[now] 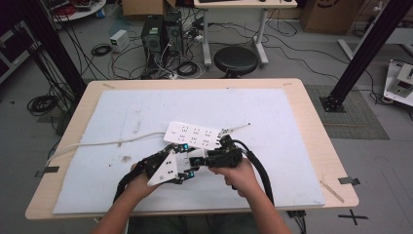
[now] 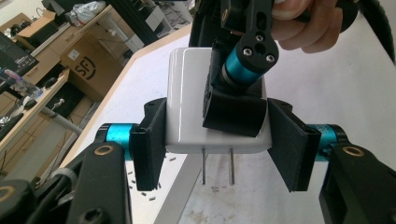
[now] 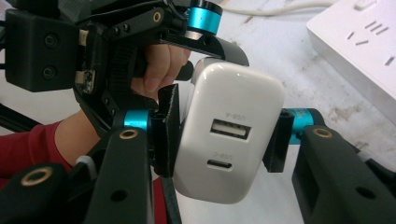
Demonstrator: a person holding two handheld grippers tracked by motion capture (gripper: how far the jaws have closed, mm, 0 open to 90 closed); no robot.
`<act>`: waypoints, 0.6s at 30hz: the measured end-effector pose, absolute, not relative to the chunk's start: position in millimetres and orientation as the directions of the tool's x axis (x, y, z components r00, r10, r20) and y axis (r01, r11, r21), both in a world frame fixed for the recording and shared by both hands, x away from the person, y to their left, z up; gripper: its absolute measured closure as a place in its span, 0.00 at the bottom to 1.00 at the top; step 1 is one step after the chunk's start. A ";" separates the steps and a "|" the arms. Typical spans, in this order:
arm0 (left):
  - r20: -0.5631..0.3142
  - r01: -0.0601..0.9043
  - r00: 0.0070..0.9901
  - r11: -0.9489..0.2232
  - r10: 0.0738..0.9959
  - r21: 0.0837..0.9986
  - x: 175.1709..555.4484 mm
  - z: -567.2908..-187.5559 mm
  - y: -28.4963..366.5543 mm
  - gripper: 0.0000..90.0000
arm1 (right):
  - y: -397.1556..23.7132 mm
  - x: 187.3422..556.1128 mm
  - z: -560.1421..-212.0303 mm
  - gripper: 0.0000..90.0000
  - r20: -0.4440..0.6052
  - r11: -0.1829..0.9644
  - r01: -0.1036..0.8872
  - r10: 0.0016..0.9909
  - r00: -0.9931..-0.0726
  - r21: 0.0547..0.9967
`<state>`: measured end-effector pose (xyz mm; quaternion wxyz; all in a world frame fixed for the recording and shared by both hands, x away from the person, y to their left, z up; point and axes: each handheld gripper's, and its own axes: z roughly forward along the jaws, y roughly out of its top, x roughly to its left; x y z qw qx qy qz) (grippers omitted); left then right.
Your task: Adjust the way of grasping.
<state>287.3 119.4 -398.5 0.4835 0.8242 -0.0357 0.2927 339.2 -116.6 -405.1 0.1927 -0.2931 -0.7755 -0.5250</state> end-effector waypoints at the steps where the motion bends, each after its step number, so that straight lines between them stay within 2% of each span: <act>1: 0.511 -0.335 0.829 -0.529 0.227 0.779 287.6 -398.6 119.1 0.46 | -116.5 339.1 -404.8 0.68 0.612 0.278 0.662 0.253 -0.749 0.696; 4: 0.474 -0.310 0.848 -0.505 0.237 0.806 288.9 -395.8 121.7 0.43 | -118.0 338.9 -403.7 0.70 0.618 0.277 0.668 0.254 -0.744 0.691; 7: 0.417 -0.235 0.859 -0.495 0.297 0.837 290.0 -390.4 126.3 0.27 | -125.9 339.9 -400.0 0.70 0.610 0.254 0.667 0.272 -0.744 0.700; 13: 0.354 -0.142 0.849 -0.477 0.392 0.867 295.2 -377.6 148.8 0.26 | -149.7 338.8 -385.0 0.70 0.530 0.218 0.613 0.340 -0.777 0.759; 18: 0.296 -0.016 0.843 -0.528 0.450 0.849 306.5 -370.5 166.5 0.25 | -164.2 336.7 -370.8 0.70 0.440 0.227 0.552 0.401 -0.804 0.802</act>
